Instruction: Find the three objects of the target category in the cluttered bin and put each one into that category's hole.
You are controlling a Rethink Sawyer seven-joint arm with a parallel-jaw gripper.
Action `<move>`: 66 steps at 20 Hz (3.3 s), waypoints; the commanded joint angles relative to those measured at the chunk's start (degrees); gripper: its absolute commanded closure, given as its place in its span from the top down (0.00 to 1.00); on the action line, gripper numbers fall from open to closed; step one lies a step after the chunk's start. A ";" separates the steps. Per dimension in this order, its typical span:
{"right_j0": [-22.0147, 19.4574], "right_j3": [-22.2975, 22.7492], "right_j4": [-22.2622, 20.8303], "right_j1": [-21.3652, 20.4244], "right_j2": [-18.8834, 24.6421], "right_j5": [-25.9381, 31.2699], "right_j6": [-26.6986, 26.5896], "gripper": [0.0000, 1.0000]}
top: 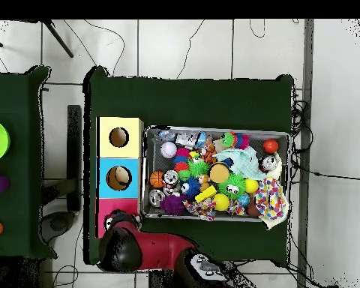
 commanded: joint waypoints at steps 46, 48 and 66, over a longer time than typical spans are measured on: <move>-1.84 0.32 -4.14 4.83 1.03 -4.49 13.17 1.00; -1.82 0.14 -4.09 4.69 1.11 -4.24 13.03 1.00; -1.82 -0.05 -4.19 4.61 0.52 -3.70 12.41 0.00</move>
